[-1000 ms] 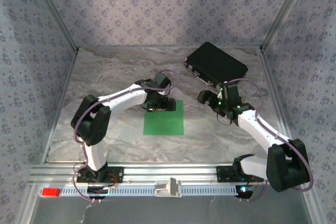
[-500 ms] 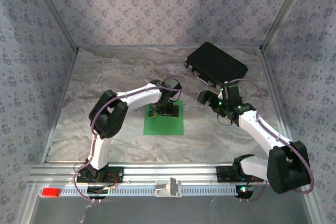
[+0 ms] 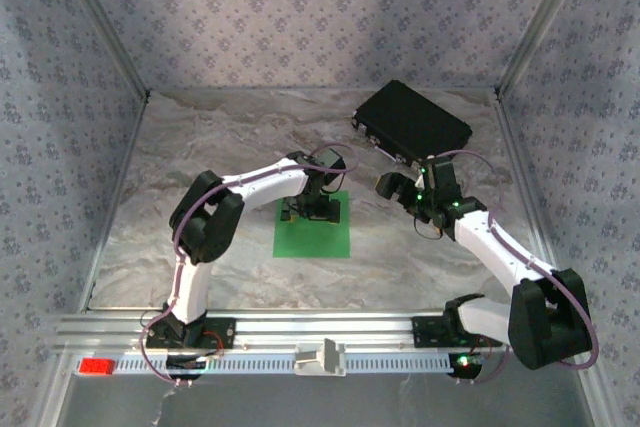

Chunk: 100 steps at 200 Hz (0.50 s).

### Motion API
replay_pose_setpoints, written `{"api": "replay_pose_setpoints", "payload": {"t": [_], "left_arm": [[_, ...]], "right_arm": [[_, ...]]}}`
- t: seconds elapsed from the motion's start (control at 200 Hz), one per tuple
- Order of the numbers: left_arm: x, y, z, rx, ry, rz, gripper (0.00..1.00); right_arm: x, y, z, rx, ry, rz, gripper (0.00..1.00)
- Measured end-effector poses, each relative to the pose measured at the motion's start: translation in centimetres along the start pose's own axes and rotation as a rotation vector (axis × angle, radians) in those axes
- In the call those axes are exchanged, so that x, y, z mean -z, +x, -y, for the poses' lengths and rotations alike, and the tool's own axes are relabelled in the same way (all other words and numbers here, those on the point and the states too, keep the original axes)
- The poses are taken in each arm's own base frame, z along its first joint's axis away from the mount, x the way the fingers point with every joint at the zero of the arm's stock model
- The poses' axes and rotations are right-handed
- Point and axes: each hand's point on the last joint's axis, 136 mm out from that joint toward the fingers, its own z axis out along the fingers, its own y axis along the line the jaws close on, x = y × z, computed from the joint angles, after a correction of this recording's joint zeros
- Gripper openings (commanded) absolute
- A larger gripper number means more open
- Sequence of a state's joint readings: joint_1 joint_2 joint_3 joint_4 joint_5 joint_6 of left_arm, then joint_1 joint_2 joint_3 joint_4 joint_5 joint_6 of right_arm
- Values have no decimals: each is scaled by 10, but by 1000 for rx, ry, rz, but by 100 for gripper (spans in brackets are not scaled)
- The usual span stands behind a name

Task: Fold a paper plane with a square sheet of paper (pick it up from the middle)
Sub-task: First fold the square sheet of paper in half at the center of the table.

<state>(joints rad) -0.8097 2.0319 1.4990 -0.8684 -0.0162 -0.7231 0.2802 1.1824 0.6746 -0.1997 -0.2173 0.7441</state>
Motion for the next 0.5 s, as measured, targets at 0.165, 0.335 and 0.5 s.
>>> {"api": "replay_pose_setpoints", "payload": {"t": [0.165, 0.335, 0.5], "left_arm": [[-8, 1, -2, 3, -14, -15, 99], [-11, 2, -3, 4, -20, -22, 99], [-12, 1, -4, 5, -21, -22, 100]], "right_arm": [[0, 0, 0, 0, 0, 0, 99], [-1, 0, 1, -2, 2, -2, 99], [-2, 1, 2, -3, 6, -6, 99]]}}
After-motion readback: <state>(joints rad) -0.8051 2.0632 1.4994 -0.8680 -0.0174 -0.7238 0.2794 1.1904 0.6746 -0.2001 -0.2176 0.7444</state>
